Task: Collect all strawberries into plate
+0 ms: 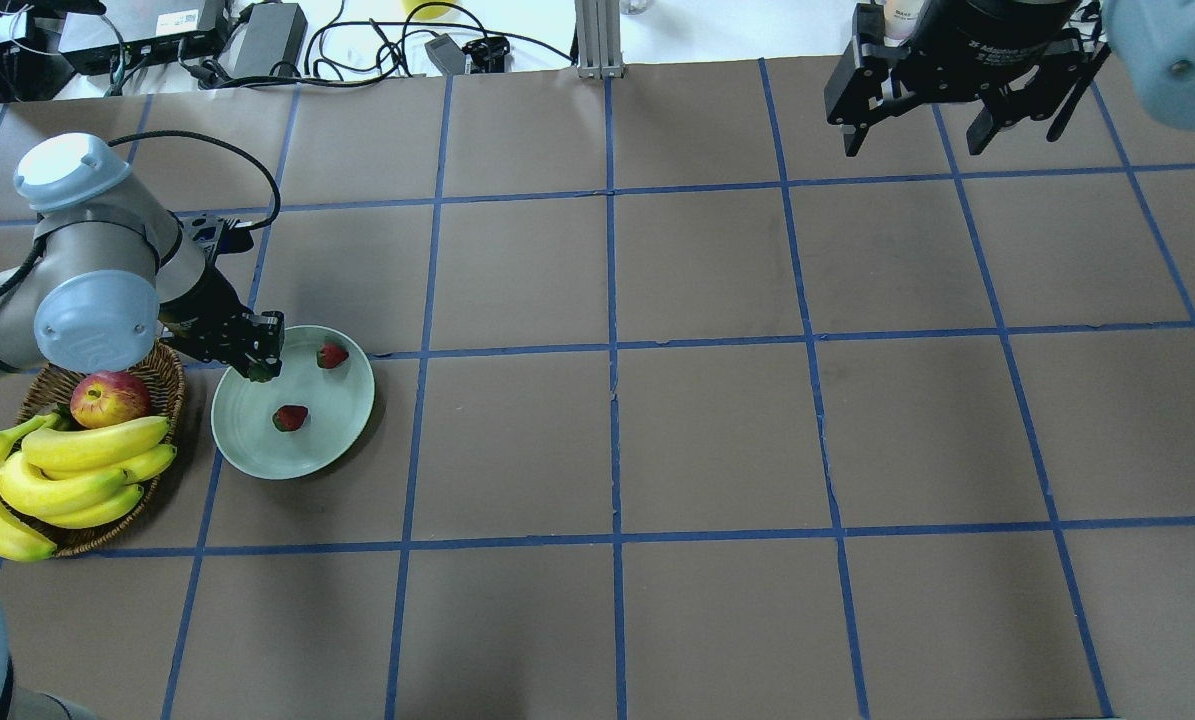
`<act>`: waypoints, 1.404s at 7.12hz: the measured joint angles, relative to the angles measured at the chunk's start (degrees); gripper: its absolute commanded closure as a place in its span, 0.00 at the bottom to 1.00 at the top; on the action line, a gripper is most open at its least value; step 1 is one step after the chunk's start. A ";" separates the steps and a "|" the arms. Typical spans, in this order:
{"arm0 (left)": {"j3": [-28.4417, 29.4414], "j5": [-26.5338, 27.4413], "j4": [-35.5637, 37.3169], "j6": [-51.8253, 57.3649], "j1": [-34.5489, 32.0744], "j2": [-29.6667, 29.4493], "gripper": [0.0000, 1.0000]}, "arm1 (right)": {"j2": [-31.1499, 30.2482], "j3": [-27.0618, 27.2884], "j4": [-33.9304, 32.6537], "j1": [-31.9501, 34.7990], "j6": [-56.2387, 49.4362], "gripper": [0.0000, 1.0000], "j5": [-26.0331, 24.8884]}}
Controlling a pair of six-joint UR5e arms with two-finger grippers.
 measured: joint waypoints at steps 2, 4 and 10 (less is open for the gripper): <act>0.10 0.39 0.66 0.07 0.12 -0.10 0.05 | -0.01 0.00 0.02 0.05 -0.08 0.00 -0.08; 1.49 0.57 -0.48 -1.37 -1.97 1.53 0.04 | -0.01 0.00 0.06 0.13 -0.15 0.00 -0.10; 18.80 5.40 -21.54 -17.36 -21.91 12.16 0.00 | -0.01 0.00 0.10 0.67 -0.30 0.00 -0.35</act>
